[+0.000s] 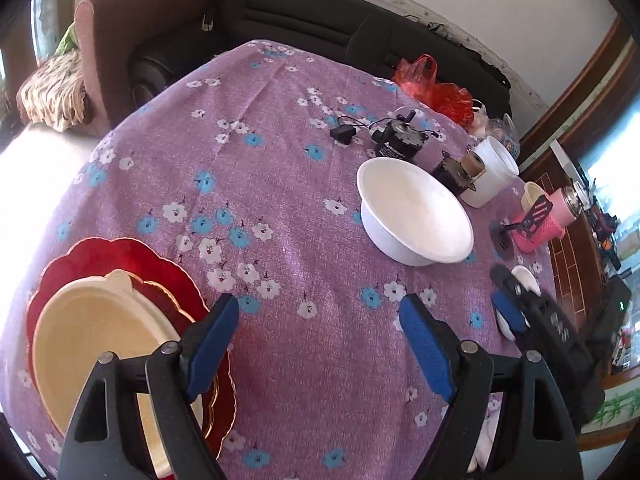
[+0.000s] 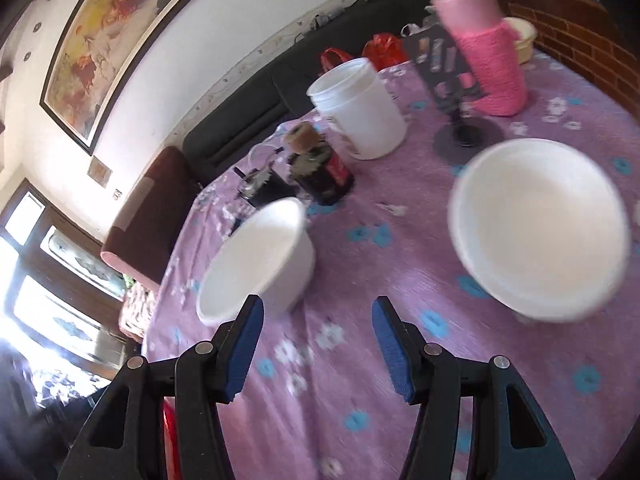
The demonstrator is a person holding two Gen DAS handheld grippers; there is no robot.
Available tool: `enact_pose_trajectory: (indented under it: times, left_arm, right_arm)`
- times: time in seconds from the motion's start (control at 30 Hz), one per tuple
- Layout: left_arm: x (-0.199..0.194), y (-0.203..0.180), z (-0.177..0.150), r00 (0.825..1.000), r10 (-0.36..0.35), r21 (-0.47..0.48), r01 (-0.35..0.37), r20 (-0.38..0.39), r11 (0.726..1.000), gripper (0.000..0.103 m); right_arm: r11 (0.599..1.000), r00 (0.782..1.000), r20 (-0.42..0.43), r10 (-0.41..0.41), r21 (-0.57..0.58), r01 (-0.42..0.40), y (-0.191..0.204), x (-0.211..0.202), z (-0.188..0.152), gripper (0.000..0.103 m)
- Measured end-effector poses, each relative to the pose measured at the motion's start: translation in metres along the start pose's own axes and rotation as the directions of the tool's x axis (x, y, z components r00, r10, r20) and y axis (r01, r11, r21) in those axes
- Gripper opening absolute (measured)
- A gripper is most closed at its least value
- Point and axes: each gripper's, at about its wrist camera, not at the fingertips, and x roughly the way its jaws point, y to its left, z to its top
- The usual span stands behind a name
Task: Organize plates and bowls
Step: 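Move both grippers to the large white bowl and grasp its rim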
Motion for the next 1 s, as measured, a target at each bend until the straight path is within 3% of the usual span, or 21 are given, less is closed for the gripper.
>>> enact_pose_trajectory:
  times: [0.2,0.27,0.33,0.37,0.53,0.7,0.77,0.8,0.87,1.0]
  left_arm:
    - [0.017,0.013,0.008,1.0,0.001,-0.016,-0.001,0.007,1.0,0.082]
    - [0.02,0.015,0.009,1.0,-0.007,-0.02,0.007,0.004,1.0,0.082]
    - [0.022,0.019,0.01,1.0,-0.016,-0.032,0.016,-0.002,0.999,0.082]
    - [0.022,0.02,0.011,1.0,-0.023,-0.037,0.022,-0.002,0.999,0.082]
    - [0.022,0.02,0.01,0.999,-0.032,-0.029,0.033,0.011,0.999,0.082]
    - [0.026,0.002,-0.003,0.999,-0.048,0.027,0.049,-0.007,0.998,0.082]
    - [0.028,-0.01,-0.013,1.0,-0.013,0.073,0.013,0.001,0.997,0.082]
    - [0.029,-0.016,-0.018,1.0,0.017,0.098,-0.018,0.01,0.995,0.082]
    - [0.031,-0.024,-0.027,0.998,0.063,0.135,-0.066,0.026,0.989,0.082]
    - [0.038,-0.033,-0.039,0.987,0.154,0.193,-0.16,0.048,0.968,0.082]
  right_arm:
    - [0.997,0.995,-0.101,0.006,0.076,0.002,0.013,0.072,0.022,0.06]
    - [0.996,0.991,-0.133,-0.002,0.086,0.014,0.014,0.088,0.019,0.029]
    - [0.995,0.988,-0.157,-0.004,0.095,0.02,0.013,0.096,0.015,0.009]
    - [0.996,0.986,-0.164,0.007,0.092,0.008,0.013,0.095,0.012,0.008]
    - [0.999,0.982,-0.187,0.001,0.034,0.005,0.009,0.063,-0.011,0.007]
    - [1.0,0.955,-0.295,0.029,0.016,-0.026,-0.006,0.024,-0.047,0.009]
    - [0.998,0.962,-0.27,0.044,-0.022,-0.052,-0.007,0.01,-0.059,0.013]
    - [0.997,0.974,-0.225,0.031,-0.057,-0.045,-0.006,0.003,-0.063,0.018]
    - [0.994,0.989,-0.149,-0.002,-0.109,-0.015,-0.004,-0.005,-0.068,0.05]
    - [0.989,0.992,-0.126,0.017,-0.143,-0.035,-0.004,-0.007,-0.07,0.051]
